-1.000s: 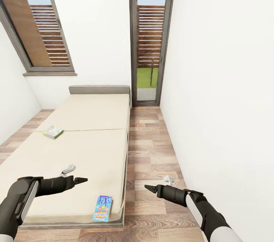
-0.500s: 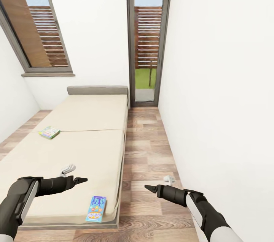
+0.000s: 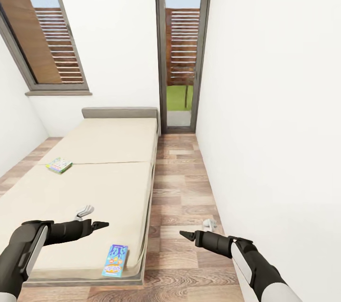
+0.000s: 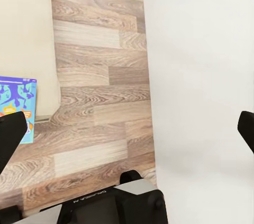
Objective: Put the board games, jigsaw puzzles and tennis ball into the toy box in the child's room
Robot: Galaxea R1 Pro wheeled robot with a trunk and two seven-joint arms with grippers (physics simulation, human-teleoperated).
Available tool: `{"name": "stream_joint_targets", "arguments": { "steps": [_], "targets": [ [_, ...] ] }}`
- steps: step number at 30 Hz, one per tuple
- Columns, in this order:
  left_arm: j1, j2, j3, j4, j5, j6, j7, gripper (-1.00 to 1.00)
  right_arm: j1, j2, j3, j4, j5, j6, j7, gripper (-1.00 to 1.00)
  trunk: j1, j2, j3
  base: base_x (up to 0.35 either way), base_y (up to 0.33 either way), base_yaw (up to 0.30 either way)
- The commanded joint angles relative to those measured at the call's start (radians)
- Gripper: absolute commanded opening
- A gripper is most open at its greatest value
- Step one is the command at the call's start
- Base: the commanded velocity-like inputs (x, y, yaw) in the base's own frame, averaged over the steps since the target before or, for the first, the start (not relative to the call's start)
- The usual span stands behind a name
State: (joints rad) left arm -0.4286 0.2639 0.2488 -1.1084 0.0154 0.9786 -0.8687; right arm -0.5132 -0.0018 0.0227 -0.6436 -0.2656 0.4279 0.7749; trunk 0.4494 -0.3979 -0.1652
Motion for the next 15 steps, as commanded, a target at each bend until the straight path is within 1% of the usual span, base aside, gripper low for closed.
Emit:
{"name": "stream_joint_targets", "arguments": {
  "steps": [1, 10, 15],
  "targets": [
    [-0.001, 0.000, 0.001, 0.000, 0.001, 0.008, -0.003, 1.00, -0.001, -0.001, 0.001, -0.001, -0.009, 0.008, -0.003, 1.00, 0.001, -0.002, -0.002, 0.000, -0.003, 0.000],
    [-0.001, 0.000, 0.001, -0.001, 0.001, 0.008, -0.003, 1.00, -0.001, 0.000, 0.002, -0.001, -0.011, 0.008, -0.037, 1.00, 0.001, -0.002, -0.002, 0.000, 0.000, 0.000],
    [-0.001, 0.000, 0.001, 0.000, 0.001, 0.008, -0.003, 1.00, -0.001, 0.001, 0.001, -0.001, -0.012, 0.008, -0.042, 1.00, 0.001, -0.002, -0.002, 0.000, 0.000, 0.000]
  ]
}}
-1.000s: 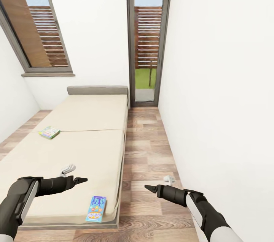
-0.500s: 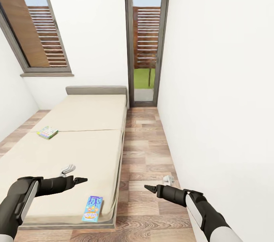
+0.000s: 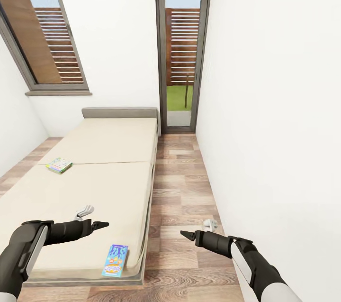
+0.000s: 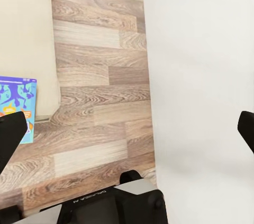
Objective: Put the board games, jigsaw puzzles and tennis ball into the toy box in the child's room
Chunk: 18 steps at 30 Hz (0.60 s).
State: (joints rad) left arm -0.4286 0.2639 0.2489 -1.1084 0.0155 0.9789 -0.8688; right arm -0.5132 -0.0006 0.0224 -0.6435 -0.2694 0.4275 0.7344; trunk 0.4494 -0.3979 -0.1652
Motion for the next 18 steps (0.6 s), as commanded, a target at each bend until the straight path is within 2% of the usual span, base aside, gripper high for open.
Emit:
{"name": "stream_joint_targets", "arguments": {
  "steps": [1, 18],
  "targets": [
    [-0.001, 0.000, 0.001, 0.000, 0.001, 0.008, -0.002, 1.00, -0.001, 0.000, 0.001, -0.001, -0.009, 0.008, -0.002, 1.00, 0.001, -0.002, -0.002, 0.000, 0.000, 0.000],
    [-0.002, -0.005, 0.000, 0.006, -0.003, 0.013, 0.010, 1.00, -0.001, 0.005, 0.003, -0.001, -0.013, 0.007, -0.072, 1.00, 0.004, -0.009, -0.005, 0.000, 0.000, 0.000]
  ]
}}
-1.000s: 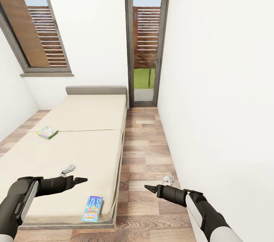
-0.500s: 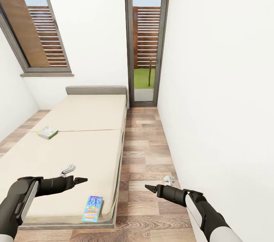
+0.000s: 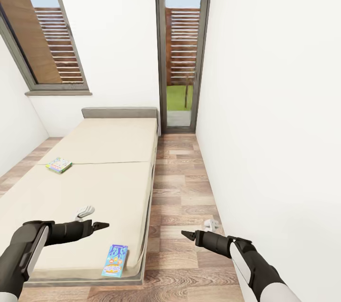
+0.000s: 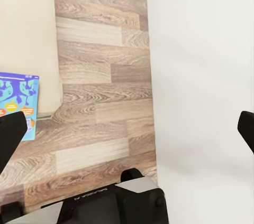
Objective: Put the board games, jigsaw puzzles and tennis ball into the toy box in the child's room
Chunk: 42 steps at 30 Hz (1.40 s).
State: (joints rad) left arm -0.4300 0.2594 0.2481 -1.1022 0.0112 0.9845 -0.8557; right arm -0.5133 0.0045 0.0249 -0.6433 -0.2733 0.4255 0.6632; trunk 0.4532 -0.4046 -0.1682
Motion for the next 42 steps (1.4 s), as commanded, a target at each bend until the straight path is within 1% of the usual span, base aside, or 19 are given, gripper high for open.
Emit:
{"name": "stream_joint_targets", "arguments": {
  "steps": [1, 4, 8, 13, 14, 18, 19, 20, 23, 24, 27, 28, 31, 36, 37, 40, 41, 42],
  "targets": [
    [-0.001, 0.000, 0.001, 0.000, 0.001, 0.008, -0.002, 1.00, -0.001, 0.000, 0.001, -0.001, -0.009, 0.009, -0.002, 1.00, 0.004, -0.009, -0.005, 0.000, 0.000, 0.000],
    [-0.001, 0.000, 0.002, 0.003, 0.001, 0.009, -0.001, 1.00, -0.001, 0.000, 0.001, -0.001, -0.011, 0.009, -0.004, 1.00, 0.016, -0.030, -0.015, 0.000, 0.000, 0.000],
    [-0.001, 0.000, 0.003, 0.031, 0.002, 0.009, 0.002, 1.00, -0.001, 0.001, 0.001, -0.001, -0.012, 0.009, -0.006, 1.00, 0.031, -0.058, -0.027, 0.000, 0.000, 0.000],
    [-0.007, 0.001, 0.003, 0.116, 0.003, 0.006, 0.003, 1.00, -0.001, 0.003, 0.001, -0.006, -0.013, 0.010, -0.007, 1.00, 0.050, -0.093, -0.043, 0.000, 0.000, 0.000],
    [-0.008, 0.002, 0.004, 0.143, 0.004, 0.006, 0.003, 1.00, -0.001, 0.006, 0.001, -0.008, -0.014, 0.011, -0.007, 1.00, 0.054, -0.100, -0.046, 0.000, 0.000, 0.000],
    [-0.009, 0.002, 0.010, 0.186, 0.005, -0.003, 0.003, 1.00, -0.001, 0.020, 0.000, -0.014, -0.020, 0.013, -0.007, 1.00, 0.070, -0.128, -0.059, 0.000, 0.000, 0.000],
    [-0.010, 0.002, 0.014, 0.196, 0.005, -0.009, 0.003, 1.00, -0.001, 0.026, 0.000, -0.014, -0.022, 0.013, -0.007, 1.00, 0.073, -0.135, -0.062, 0.000, 0.000, 0.000],
    [-0.010, 0.001, 0.025, 0.219, 0.006, -0.025, 0.003, 1.00, -0.002, 0.040, 0.000, -0.016, -0.025, 0.014, -0.007, 1.00, 0.077, -0.142, -0.065, 0.000, 0.000, 0.000],
    [-0.010, 0.001, 0.046, 0.264, 0.007, -0.056, 0.003, 1.00, -0.003, 0.062, 0.000, -0.017, -0.027, 0.014, -0.010, 1.00, 0.089, -0.163, -0.074, 0.000, 0.000, 0.000],
    [-0.011, 0.001, 0.062, 0.301, 0.007, -0.077, 0.003, 1.00, -0.005, 0.074, 0.000, -0.017, -0.028, 0.014, -0.015, 1.00, 0.093, -0.170, -0.077, 0.000, 0.000, 0.000],
    [-0.013, 0.003, 0.086, 0.357, 0.007, -0.105, 0.003, 1.00, -0.008, 0.085, 0.000, -0.017, -0.029, 0.013, -0.029, 1.00, 0.104, -0.191, -0.087, 0.000, 0.000, 0.000],
    [-0.014, 0.004, 0.102, 0.388, 0.007, -0.119, 0.003, 1.00, -0.010, 0.089, 0.000, -0.018, -0.030, 0.013, -0.039, 1.00, 0.108, -0.198, -0.090, 0.000, 0.000, 0.000],
    [-0.015, 0.013, 0.124, 0.426, 0.007, -0.133, 0.002, 1.00, -0.012, 0.093, 0.000, -0.018, -0.030, 0.013, -0.060, 1.00, 0.119, -0.219, -0.099, 0.000, 0.000, 0.000],
    [-0.017, 0.029, 0.138, 0.446, 0.009, -0.133, -0.003, 1.00, -0.013, 0.091, -0.004, -0.018, -0.036, 0.013, -0.079, 1.00, 0.139, -0.254, -0.115, 0.000, 0.000, 0.000],
    [-0.018, 0.038, 0.140, 0.449, 0.010, -0.131, -0.005, 1.00, -0.014, 0.090, -0.010, -0.018, -0.042, 0.013, -0.081, 1.00, 0.142, -0.261, -0.118, 0.000, 0.000, 0.000],
    [-0.019, 0.055, 0.146, 0.453, 0.014, -0.129, -0.007, 1.00, -0.015, 0.086, -0.028, -0.018, -0.055, 0.014, -0.084, 1.00, 0.154, -0.282, -0.128, 0.000, 0.000, 0.000],
    [-0.019, 0.061, 0.151, 0.454, 0.015, -0.128, -0.007, 1.00, -0.016, 0.084, -0.035, -0.018, -0.060, 0.014, -0.084, 1.00, 0.158, -0.289, -0.131, 0.000, 0.000, 0.000],
    [-0.019, 0.069, 0.165, 0.456, 0.017, -0.127, -0.008, 1.00, -0.016, 0.083, -0.048, -0.018, -0.066, 0.016, -0.085, 1.00, 0.162, -0.296, -0.134, 0.000, 0.000, 0.000]
  ]
}}
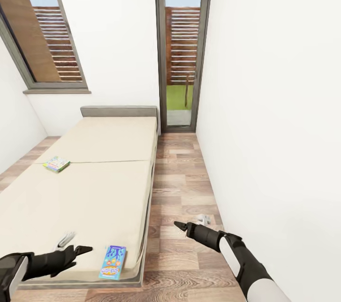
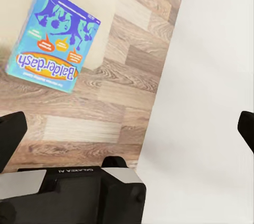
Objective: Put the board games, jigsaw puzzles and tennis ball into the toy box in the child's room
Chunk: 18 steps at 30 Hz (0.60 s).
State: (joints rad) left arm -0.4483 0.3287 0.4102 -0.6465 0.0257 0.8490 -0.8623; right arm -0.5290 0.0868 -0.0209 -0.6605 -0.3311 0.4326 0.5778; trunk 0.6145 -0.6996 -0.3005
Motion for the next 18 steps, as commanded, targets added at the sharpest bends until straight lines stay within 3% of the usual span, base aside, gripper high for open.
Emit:
{"name": "stream_joint_targets", "arguments": {
  "steps": [1, 9, 18],
  "targets": [
    [-0.001, 0.003, 0.012, 0.000, 0.004, 0.009, -0.002, 1.00, -0.001, 0.000, -0.009, -0.001, -0.010, 0.009, 0.000, 1.00, 0.004, -0.008, -0.005, 0.000, 0.000, 0.000],
    [-0.002, 0.013, 0.073, 0.002, 0.008, 0.011, 0.006, 1.00, -0.004, -0.008, -0.035, -0.001, -0.020, 0.009, 0.000, 1.00, 0.035, -0.064, -0.030, 0.000, 0.000, 0.000],
    [-0.014, 0.016, 0.082, 0.002, 0.009, 0.012, 0.003, 1.00, -0.020, -0.015, -0.045, 0.000, -0.032, 0.015, 0.000, 1.00, 0.069, -0.127, -0.058, 0.000, 0.000, 0.000]
  ]
}}
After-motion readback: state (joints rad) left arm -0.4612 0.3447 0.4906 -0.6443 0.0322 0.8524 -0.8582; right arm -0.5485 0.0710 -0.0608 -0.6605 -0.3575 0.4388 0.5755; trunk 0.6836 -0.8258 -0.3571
